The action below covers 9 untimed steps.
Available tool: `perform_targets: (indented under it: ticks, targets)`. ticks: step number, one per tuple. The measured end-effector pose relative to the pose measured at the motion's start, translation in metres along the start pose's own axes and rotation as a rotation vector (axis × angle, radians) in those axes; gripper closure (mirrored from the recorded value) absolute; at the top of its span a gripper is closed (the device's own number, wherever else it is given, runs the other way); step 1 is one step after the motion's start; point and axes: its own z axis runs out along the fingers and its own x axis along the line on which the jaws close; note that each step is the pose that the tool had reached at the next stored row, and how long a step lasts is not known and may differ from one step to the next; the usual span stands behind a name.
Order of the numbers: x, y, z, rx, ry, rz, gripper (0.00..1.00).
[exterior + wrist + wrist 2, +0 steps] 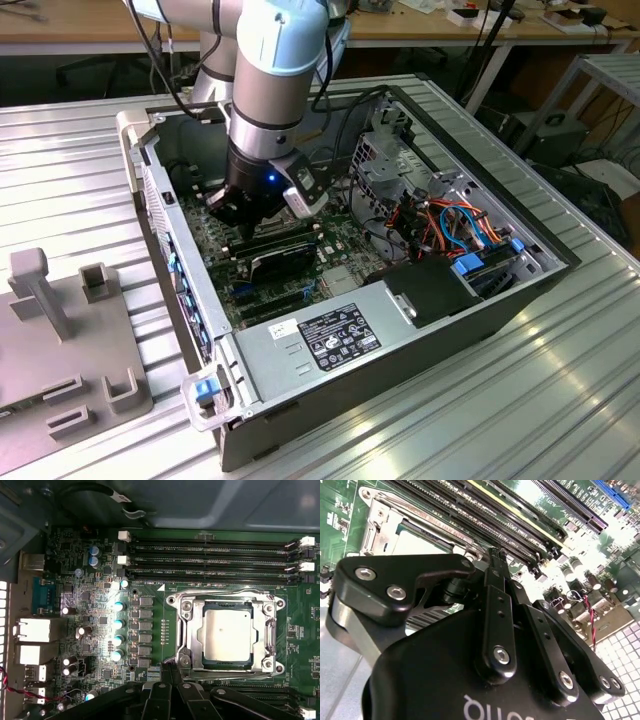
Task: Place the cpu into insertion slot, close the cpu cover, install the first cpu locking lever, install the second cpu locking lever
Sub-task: 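Install the second cpu locking lever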
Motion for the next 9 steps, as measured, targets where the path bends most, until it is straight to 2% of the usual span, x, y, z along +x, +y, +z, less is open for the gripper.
perform_targets:
  ticks: [9]
  targets:
    - [0.0017, 0.0012, 0.0011, -0.0007, 0.0001, 0.000, 0.89]
